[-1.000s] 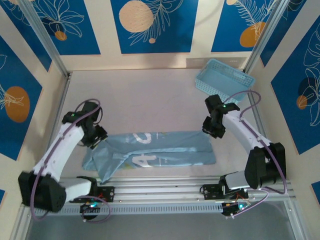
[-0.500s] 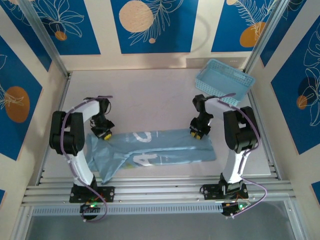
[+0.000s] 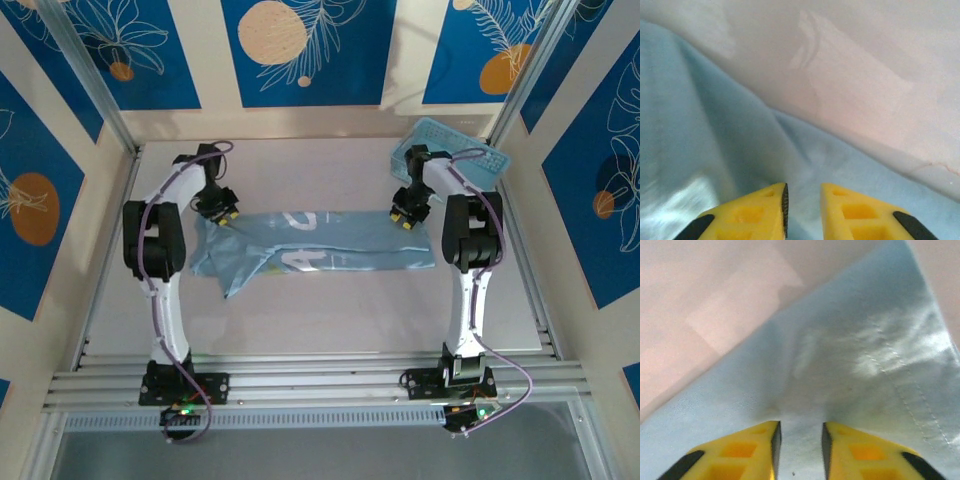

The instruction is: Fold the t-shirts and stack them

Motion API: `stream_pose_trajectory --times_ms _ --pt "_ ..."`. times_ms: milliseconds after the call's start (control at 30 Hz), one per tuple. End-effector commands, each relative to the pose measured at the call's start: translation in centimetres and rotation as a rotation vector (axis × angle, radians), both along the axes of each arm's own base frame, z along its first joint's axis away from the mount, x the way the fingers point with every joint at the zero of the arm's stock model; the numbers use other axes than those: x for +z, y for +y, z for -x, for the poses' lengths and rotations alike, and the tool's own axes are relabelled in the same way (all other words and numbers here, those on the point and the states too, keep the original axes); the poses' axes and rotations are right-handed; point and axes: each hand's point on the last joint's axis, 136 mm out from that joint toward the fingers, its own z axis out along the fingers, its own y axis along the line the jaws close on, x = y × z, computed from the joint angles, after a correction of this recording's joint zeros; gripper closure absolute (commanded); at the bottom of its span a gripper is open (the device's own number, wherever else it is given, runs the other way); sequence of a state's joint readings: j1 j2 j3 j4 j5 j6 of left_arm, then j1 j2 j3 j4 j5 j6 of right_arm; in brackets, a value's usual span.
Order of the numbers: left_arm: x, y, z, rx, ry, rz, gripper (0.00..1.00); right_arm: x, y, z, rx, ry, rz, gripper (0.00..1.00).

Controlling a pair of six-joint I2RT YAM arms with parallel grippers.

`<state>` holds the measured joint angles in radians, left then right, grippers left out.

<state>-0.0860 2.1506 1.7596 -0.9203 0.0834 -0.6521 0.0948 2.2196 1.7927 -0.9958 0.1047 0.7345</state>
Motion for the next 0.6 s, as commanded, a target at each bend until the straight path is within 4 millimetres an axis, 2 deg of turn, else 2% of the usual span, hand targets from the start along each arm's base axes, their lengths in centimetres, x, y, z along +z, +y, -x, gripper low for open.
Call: stream_pose_trajectory --times_ms 0,100,200,367,467,567 --pt "3.8 2.3 2.0 -0.013 -0.064 -0.077 0.71 3.7 2.2 -0.3 0.165 -0.118 -0.012 0.63" --pt "3.4 3.0 2.8 -0.006 -0.092 -0.024 0.67 4.6 4.3 0.9 0.225 -0.157 -0.058 0.59" --pt "2.7 3.2 2.3 -0.014 -0.099 0.022 0.65 4.1 5.6 2.1 0.230 -0.149 -0.100 0.59" --pt "1.3 4.0 0.6 -0.031 -0.090 -0.008 0.65 2.7 6.0 3.2 0.216 -0.109 -0.126 0.59" --pt "0.1 4.5 0.7 -0.029 -0.048 -0.035 0.67 2.3 5.6 3.4 0.213 -0.092 -0.119 0.59" --pt "-0.1 4.7 0.9 -0.026 -0.065 -0.042 0.67 2.1 5.4 3.4 0.212 -0.085 -0.121 0.59"
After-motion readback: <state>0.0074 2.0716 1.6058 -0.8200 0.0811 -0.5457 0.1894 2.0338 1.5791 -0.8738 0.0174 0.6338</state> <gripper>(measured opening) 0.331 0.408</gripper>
